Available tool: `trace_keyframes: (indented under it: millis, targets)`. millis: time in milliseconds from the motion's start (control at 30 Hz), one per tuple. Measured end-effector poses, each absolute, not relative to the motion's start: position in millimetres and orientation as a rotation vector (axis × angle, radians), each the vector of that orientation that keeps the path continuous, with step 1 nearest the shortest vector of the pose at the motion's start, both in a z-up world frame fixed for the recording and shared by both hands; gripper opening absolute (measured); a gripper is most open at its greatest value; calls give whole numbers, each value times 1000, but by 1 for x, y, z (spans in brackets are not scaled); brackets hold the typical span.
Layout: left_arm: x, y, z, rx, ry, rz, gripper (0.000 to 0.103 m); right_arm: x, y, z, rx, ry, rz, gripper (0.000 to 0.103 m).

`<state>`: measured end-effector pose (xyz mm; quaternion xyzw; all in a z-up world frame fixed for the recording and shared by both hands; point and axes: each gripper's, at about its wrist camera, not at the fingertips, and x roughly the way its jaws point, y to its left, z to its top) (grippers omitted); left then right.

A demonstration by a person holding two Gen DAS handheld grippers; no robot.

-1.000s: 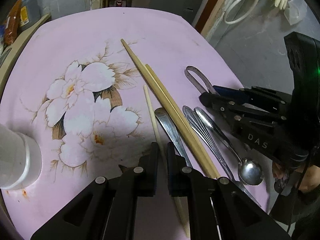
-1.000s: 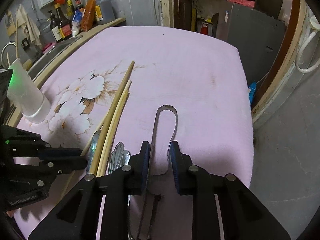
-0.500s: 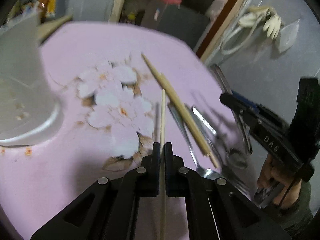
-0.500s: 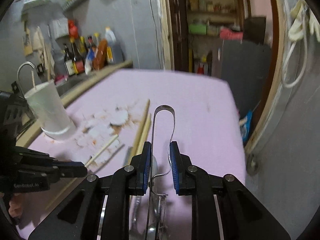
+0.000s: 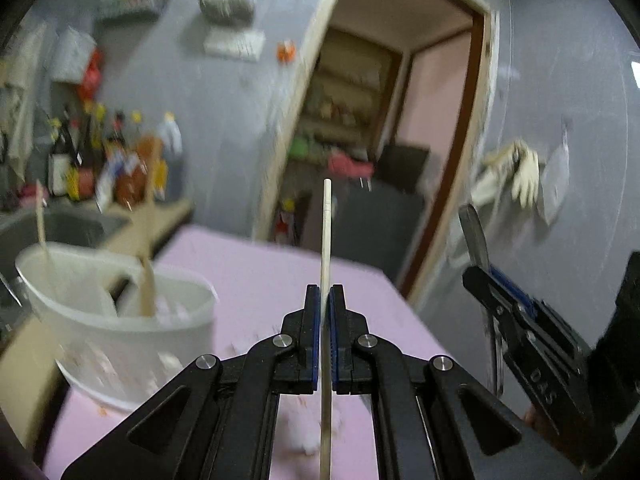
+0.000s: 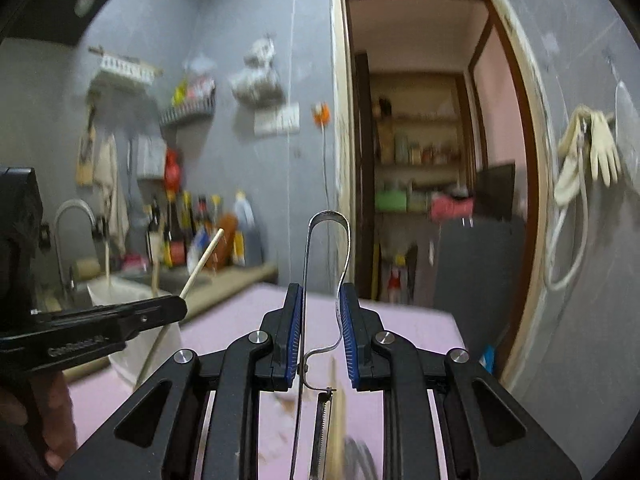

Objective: Organize utensils
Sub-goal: 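Lift the chopstick and tongs with both tools and carry them over the holder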

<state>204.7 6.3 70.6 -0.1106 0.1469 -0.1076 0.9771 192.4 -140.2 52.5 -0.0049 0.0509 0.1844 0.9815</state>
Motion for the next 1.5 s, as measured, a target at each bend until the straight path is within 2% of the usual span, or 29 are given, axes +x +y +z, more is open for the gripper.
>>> trace_keyframes:
  millis: [367, 633, 1033, 1500]
  targets:
    - [196, 101, 115, -277, 95, -97, 2, 206, -77, 92, 121, -96, 474, 16]
    - [203, 168, 122, -312, -1, 46, 2, 220, -30, 93, 216, -159, 513, 16]
    - [220, 229, 92, -464, 18, 175, 2, 247, 9, 66, 262, -88, 585, 16]
    - [220, 210, 62, -421, -16, 294, 2, 255, 31, 37, 223, -5, 624, 16]
